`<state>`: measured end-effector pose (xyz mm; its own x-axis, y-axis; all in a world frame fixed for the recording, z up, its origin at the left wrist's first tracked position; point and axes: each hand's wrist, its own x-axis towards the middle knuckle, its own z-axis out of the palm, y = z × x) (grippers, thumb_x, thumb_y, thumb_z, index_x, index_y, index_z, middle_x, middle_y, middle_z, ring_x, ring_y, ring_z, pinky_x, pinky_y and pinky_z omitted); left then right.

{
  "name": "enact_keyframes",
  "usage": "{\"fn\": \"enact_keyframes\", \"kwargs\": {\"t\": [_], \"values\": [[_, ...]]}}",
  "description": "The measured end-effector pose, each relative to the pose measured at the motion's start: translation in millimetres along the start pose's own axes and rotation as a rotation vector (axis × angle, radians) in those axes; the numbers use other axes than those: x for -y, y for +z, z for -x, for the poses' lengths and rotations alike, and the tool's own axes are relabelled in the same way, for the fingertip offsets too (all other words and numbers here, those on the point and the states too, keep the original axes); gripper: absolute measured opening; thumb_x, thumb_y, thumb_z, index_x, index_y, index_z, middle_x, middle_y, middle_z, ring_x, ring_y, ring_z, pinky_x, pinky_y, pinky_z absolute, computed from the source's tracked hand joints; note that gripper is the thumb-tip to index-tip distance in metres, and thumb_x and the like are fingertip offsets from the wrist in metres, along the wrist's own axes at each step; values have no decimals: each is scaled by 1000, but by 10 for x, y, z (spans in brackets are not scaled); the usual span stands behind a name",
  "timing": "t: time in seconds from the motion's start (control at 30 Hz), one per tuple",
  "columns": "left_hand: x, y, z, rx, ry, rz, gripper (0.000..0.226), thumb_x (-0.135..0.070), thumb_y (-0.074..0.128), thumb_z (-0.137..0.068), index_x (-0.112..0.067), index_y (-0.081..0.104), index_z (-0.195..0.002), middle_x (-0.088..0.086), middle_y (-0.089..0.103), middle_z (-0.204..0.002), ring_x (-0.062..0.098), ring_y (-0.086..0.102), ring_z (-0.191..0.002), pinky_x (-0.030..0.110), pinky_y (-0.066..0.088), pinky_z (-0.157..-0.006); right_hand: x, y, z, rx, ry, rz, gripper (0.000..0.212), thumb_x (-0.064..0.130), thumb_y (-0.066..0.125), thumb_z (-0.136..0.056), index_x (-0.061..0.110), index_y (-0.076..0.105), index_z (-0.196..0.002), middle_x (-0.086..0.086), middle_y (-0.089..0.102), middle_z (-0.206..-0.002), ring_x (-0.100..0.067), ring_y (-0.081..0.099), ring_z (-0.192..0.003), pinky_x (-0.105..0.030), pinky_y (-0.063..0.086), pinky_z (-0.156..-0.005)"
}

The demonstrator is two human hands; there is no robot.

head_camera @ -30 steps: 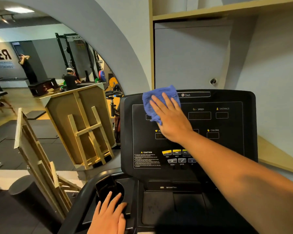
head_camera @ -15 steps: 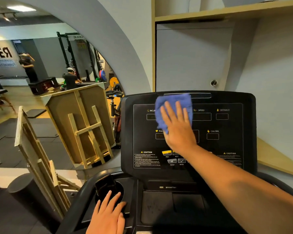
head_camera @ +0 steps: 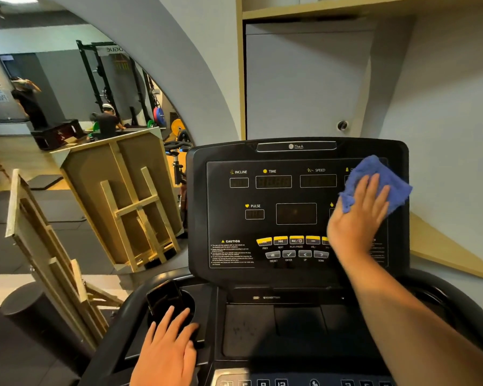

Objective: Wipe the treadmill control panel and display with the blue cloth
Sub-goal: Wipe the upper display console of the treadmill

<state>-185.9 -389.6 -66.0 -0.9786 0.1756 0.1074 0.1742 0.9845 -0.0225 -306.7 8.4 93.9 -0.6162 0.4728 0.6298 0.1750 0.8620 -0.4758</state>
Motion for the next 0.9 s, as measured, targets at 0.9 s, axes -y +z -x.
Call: {"fn": "enact_keyframes", "kwargs": {"t": [0.9], "values": [[-152,-260,98,49,-50,120,71,-55,-4,-87,-46,39,-142,-21,18,-160,8,-4,-149,39,2,-121,33,99,716,237,-532,209,81,36,47,-93,7,7,-157,-18,2,-165,-42,-5,-151,-57,8,-122]]}}
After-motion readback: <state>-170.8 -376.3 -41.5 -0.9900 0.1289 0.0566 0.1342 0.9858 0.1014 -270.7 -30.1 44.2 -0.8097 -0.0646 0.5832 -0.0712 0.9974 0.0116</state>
